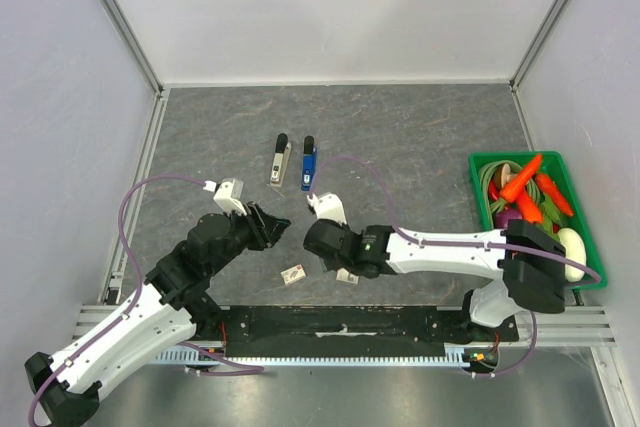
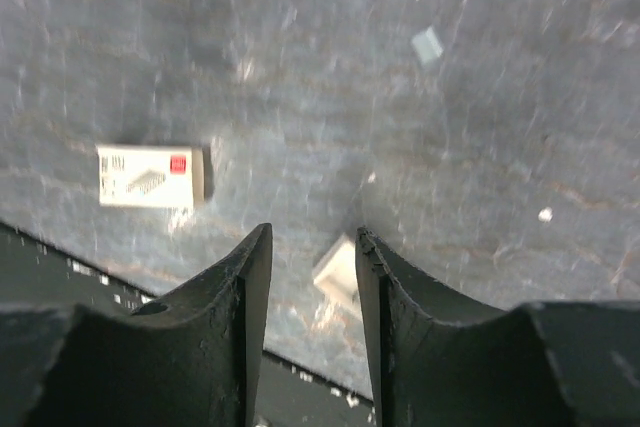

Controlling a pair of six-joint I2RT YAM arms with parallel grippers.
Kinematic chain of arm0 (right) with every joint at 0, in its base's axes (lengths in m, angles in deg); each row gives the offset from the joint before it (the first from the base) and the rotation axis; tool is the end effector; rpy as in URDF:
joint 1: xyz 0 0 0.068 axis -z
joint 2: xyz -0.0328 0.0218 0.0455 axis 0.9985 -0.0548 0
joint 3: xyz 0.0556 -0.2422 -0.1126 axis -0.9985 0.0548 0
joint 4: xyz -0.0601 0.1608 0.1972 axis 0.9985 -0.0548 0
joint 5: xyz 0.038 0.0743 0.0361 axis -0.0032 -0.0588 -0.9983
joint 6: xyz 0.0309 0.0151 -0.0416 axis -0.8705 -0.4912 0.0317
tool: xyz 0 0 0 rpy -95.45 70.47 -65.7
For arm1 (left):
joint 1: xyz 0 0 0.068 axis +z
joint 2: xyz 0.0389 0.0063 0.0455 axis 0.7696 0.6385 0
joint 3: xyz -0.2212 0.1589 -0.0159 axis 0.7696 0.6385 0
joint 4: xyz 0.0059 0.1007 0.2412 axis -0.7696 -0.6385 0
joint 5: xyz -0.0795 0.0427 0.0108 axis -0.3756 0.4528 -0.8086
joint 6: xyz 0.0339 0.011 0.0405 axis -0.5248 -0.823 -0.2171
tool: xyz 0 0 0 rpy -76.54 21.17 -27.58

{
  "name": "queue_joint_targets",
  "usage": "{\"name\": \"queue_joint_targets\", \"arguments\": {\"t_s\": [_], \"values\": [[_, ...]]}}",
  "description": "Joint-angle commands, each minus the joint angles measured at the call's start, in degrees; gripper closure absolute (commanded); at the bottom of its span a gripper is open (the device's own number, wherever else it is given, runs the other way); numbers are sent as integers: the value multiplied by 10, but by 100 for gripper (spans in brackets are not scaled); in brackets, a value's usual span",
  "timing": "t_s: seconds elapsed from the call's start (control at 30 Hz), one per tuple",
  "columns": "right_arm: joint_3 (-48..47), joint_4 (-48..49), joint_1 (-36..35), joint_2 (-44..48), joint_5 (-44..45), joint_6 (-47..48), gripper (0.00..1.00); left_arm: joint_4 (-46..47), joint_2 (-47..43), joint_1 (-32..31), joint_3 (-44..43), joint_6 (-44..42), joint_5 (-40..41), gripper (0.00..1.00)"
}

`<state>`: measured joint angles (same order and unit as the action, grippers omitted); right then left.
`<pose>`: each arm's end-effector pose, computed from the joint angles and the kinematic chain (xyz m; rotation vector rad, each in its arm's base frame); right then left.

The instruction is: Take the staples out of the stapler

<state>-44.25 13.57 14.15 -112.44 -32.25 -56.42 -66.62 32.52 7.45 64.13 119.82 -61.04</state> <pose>0.1050 0.2866 0.2143 -0.5462 2.4058 0.2825 0.1061 -0.0922 0.2509 -0.0787 2.0036 -0.8658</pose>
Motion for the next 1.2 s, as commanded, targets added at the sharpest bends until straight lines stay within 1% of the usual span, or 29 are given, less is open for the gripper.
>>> {"name": "queue_joint_targets", "arguments": {"t_s": [0.0,0.13,0.33,0.47,0.77,1.17], "values": [[-49,1,46,-36,44,52,53,19,-4,-1,-6,9,-2,52],[-68,30,82,-59,25,99,51,12,-6,-1,-9,6,-1,53],[-73,83,133,-100,-47,176,50,3,-7,-2,-11,0,5,53],[-71,106,148,-121,-92,217,50,1,-8,-1,-12,-2,7,53],[-64,136,172,-155,-127,244,50,-1,1,-1,-19,-12,9,52],[-52,156,196,-172,-152,246,50,-3,1,-1,-15,-15,14,52]]}}
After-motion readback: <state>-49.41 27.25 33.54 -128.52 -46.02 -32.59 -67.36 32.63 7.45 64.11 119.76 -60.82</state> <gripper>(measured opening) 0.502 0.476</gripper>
